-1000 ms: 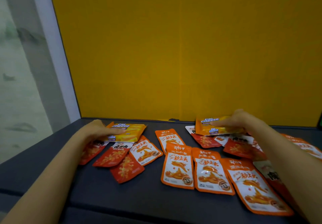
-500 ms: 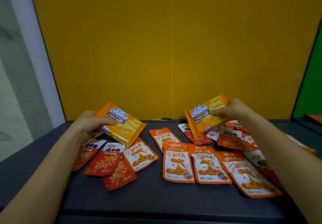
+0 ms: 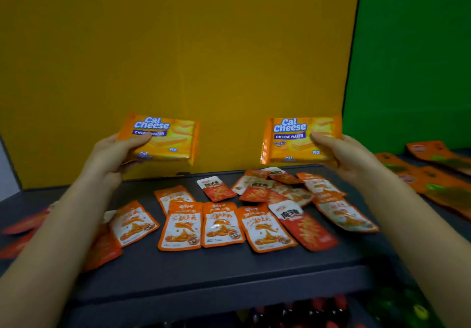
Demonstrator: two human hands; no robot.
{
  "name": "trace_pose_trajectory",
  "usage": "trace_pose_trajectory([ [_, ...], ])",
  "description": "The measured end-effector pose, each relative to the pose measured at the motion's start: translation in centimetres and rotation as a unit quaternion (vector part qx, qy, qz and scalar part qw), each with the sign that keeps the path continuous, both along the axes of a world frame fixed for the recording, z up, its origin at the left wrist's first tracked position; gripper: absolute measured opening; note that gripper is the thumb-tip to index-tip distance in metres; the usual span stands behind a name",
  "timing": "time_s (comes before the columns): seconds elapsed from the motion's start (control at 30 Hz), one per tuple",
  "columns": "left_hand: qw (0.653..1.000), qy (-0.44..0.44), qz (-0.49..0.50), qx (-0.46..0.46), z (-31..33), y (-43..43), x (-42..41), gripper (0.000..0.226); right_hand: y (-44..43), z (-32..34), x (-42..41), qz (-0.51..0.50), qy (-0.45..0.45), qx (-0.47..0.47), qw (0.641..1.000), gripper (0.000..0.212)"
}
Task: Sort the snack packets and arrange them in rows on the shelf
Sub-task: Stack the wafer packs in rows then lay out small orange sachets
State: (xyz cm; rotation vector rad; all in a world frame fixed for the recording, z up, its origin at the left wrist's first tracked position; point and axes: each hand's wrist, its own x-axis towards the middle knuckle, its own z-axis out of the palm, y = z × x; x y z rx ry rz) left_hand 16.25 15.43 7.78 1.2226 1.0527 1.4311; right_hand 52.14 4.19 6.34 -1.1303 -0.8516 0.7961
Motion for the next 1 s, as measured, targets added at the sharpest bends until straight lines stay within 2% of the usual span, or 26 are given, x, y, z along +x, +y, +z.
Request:
trace_pose_trajectory([
  [0.13,0.996,-0.034,-0.084,-0.009,0.1,-3.3,8.9,0.01,-6.6,0.2,5.6,-0.056,0.006,0.007,0.998,0.005],
  [0.3,0.975,-0.072,-0.196,-0.073,-1.2,-9.0,20.4,0.013,-16.7,-0.6,13.5,-0.124,0.018,-0.013,0.992,0.007],
  [0.43,0.959,-0.063,-0.264,-0.088,-3.4,-14.7,29.2,0.008,-24.2,-2.5,19.5,-0.181,0.034,-0.015,0.983,0.007],
  [0.63,0.938,-0.053,-0.332,-0.085,-6.1,-21.8,41.1,0.013,-33.9,-5.0,27.1,-0.257,0.048,-0.05,0.964,0.008],
  [0.87,0.907,-0.045,-0.409,-0.09,-7.4,-28.4,53.8,0.009,-42.2,-6.1,33.9,-0.346,0.05,-0.069,0.934,0.012],
  [1.0,0.891,-0.041,-0.444,-0.084,-7.8,-31.4,60.2,0.019,-45.2,-6.4,38.1,-0.361,0.068,-0.054,0.929,0.011],
])
